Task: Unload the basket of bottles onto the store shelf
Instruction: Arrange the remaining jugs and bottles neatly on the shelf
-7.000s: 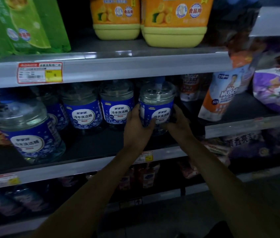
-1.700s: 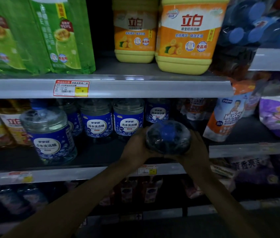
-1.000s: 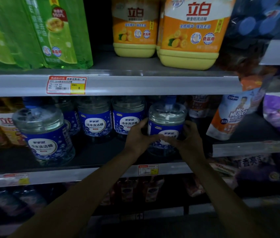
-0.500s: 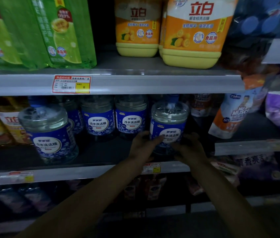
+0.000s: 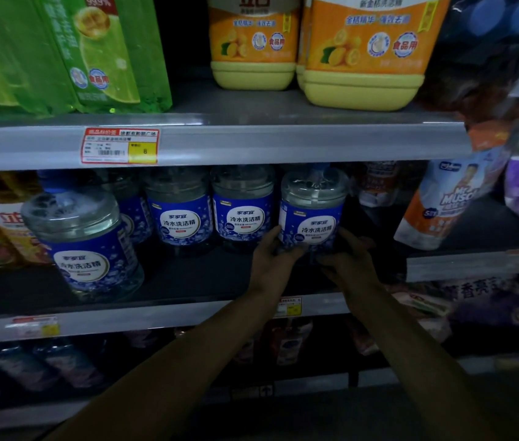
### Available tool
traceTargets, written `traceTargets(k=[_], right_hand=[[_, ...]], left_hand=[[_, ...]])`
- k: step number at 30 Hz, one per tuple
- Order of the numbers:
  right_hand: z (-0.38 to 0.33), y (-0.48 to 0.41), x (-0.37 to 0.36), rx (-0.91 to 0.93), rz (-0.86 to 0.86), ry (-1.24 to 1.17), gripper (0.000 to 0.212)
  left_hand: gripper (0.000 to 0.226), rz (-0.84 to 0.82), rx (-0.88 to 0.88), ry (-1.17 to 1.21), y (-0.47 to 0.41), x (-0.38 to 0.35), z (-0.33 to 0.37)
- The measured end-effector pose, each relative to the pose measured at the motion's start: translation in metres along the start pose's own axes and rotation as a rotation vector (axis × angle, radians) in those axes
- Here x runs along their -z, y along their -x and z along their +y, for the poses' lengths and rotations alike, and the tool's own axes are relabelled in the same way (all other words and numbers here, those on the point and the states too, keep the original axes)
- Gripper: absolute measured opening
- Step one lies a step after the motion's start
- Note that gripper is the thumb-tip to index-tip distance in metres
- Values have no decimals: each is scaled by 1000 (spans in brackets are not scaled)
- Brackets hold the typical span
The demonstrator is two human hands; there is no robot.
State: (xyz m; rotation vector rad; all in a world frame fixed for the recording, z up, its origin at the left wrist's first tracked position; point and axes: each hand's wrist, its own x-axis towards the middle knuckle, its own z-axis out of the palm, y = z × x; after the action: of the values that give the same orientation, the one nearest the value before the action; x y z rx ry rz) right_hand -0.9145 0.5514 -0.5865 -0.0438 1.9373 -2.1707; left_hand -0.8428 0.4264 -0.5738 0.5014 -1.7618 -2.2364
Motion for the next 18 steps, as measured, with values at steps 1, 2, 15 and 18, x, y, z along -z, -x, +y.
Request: traceTargets(k=[1, 2, 15, 18], right_hand=[[0, 0, -1, 1, -6, -14, 74], [0, -1, -1, -1, -13, -31, 77], [12, -14, -13, 50, -86, -29, 94], [14, -16, -15, 58, -91, -10, 97]], left_hand=[[44, -11, -3, -7, -2, 0, -1], [43, -13, -5, -12, -5, 0, -2], [56, 5, -65, -15, -29, -3, -8], [54, 18, -71, -27, -31, -4, -9]])
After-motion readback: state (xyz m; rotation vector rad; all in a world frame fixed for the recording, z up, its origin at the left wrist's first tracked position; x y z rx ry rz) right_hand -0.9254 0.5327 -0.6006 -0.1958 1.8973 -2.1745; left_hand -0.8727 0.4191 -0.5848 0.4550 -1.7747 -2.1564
